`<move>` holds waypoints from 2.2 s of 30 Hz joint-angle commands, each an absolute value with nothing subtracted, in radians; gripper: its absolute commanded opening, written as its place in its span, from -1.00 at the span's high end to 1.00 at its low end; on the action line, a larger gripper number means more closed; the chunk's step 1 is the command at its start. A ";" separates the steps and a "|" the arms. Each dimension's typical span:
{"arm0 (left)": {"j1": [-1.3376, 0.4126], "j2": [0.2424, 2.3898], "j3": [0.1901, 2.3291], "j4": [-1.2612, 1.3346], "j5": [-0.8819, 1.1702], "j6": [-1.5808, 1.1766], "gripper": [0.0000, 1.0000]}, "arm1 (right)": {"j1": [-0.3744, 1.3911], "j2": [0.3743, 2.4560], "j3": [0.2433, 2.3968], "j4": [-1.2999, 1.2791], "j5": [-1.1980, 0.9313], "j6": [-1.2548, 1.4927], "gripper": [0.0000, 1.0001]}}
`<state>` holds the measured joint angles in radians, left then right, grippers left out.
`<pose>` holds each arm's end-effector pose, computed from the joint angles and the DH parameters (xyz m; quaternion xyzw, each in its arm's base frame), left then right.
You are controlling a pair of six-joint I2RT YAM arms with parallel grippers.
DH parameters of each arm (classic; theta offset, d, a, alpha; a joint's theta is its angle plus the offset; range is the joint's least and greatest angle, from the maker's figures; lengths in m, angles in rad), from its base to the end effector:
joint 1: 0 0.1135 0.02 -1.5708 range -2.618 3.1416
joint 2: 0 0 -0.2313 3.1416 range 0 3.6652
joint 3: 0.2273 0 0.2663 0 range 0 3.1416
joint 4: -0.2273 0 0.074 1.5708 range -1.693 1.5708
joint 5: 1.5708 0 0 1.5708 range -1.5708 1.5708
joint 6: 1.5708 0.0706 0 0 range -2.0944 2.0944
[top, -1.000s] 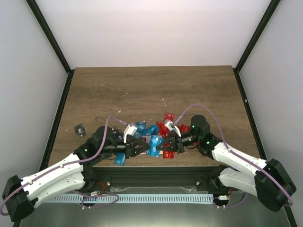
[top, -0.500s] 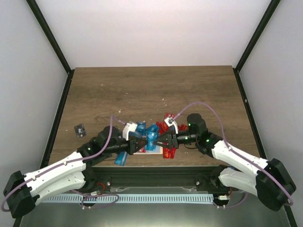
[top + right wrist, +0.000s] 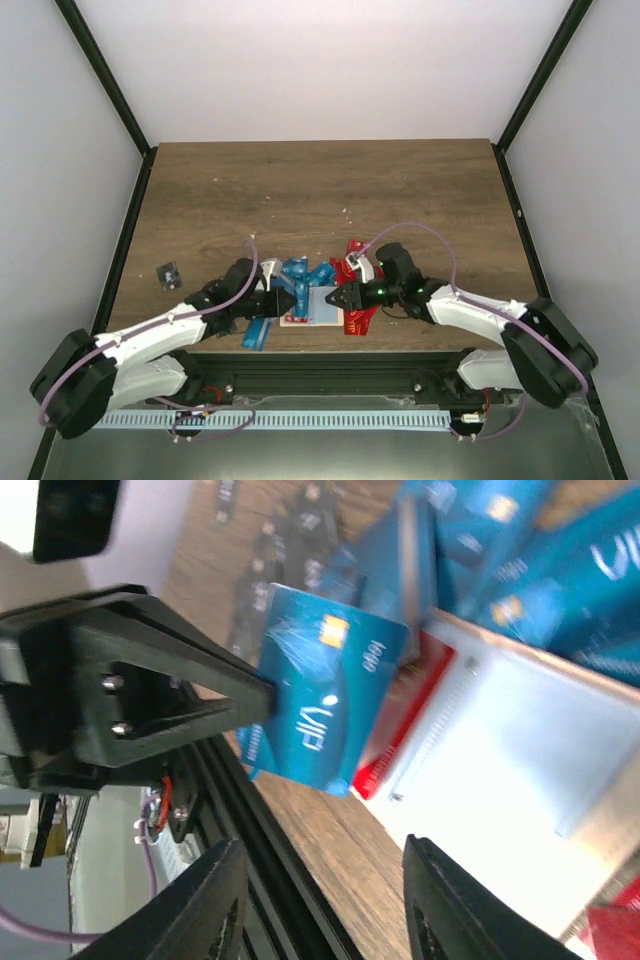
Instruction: Put the credit cards into the card holder
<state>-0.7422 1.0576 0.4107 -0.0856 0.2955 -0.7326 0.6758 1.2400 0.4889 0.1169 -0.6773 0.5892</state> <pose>0.1739 -0.1874 0.1119 0.0643 0.9032 -0.3702 0.2076 0.1903 0.2093 0.1226 -0.1862 0.8344 0.4908 0.1681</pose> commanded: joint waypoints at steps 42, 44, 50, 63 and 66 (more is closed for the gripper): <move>-0.650 1.370 0.469 0.020 0.495 -0.742 0.92 | 0.680 1.480 0.458 0.031 -0.374 0.549 0.63; -0.649 1.376 0.473 0.029 0.513 -0.741 0.92 | 0.680 1.468 0.452 0.042 -0.388 0.541 0.63; -0.649 1.429 0.487 0.078 0.543 -0.756 0.92 | 0.683 1.468 0.426 0.091 -0.434 0.536 0.64; -0.650 1.442 0.514 0.057 0.555 -0.765 0.92 | 0.697 1.455 0.380 0.114 -0.433 0.526 0.82; -0.650 1.446 0.528 0.036 0.556 -0.758 0.92 | 0.728 1.437 0.371 0.111 -0.424 0.532 0.85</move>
<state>-0.6483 1.4300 0.4957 0.0647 0.5453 -0.7597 0.6815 1.4467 0.4072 0.1780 -0.4343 0.5411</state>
